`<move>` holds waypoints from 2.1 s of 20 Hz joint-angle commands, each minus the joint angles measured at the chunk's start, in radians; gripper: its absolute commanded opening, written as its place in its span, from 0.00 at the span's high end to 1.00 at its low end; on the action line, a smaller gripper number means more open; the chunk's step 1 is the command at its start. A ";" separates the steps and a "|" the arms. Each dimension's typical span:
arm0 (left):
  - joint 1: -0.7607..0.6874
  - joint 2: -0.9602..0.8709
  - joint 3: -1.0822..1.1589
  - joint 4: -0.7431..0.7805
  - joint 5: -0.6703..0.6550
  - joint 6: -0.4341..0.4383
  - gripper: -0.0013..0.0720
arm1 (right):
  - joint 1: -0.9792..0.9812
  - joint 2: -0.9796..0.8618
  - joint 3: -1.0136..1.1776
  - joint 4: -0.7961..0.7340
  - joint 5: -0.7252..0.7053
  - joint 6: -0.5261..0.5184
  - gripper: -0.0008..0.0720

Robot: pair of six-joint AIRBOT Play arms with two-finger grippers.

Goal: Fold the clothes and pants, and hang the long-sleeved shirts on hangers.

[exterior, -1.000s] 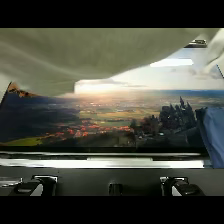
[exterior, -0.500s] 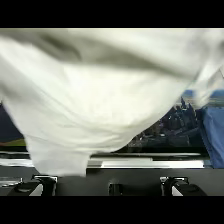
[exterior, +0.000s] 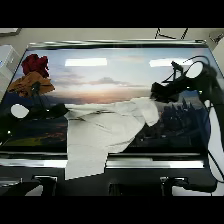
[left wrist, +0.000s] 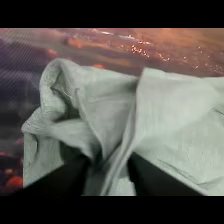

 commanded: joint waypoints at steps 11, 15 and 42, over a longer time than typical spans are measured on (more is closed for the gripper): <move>0.407 -0.060 -0.179 -0.066 -0.480 0.229 0.01 | -0.162 0.105 -0.335 0.064 0.167 -0.135 0.02; 0.288 -0.062 -0.343 -0.222 -0.346 0.282 0.01 | -0.042 0.118 -0.521 0.110 0.069 -0.156 0.01; 0.158 0.394 0.633 -0.288 0.029 0.262 0.95 | 0.053 0.379 0.441 0.011 -0.112 -0.201 0.93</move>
